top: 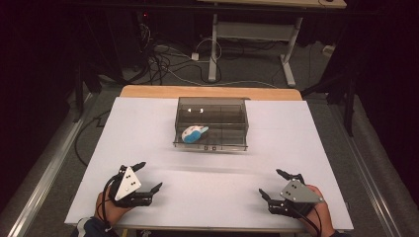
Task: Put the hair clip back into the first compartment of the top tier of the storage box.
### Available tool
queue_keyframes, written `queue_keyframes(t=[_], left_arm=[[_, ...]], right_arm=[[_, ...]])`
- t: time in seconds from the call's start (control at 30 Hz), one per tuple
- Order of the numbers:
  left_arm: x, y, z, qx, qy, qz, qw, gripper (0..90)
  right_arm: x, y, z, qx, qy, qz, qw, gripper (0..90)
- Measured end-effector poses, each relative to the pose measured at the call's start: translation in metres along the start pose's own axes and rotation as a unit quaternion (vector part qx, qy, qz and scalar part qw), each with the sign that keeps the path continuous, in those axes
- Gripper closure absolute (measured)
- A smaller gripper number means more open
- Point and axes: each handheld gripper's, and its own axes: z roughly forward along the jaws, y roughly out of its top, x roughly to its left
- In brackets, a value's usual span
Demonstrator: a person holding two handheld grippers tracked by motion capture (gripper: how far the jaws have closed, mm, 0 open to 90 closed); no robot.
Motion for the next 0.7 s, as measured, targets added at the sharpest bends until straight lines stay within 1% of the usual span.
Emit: queue_keyframes(t=[0.2, 0.4, 0.57, 0.7], left_arm=[[0.0015, 0.0012, 0.0021, 0.002, 0.000, 0.000, 1.0000, 15.4], [0.0027, 0.0029, 0.0041, 0.003, -0.001, 0.002, 1.0000, 15.4], [0.0042, 0.0042, 0.0074, 0.003, -0.006, 0.001, 1.0000, 15.4], [0.0054, 0.0060, 0.0102, -0.002, -0.010, -0.003, 0.9999, 15.4]], right_arm=[[-0.0029, -0.0021, 0.0002, 0.001, 0.001, 0.004, 1.0000, 20.8], [-0.0029, -0.0039, -0.0008, 0.003, 0.001, 0.005, 1.0000, 20.8], [-0.0032, -0.0055, -0.0038, 0.004, -0.003, 0.007, 1.0000, 20.8], [-0.0025, -0.0077, -0.0069, 0.008, -0.008, 0.010, 0.9999, 20.8]])
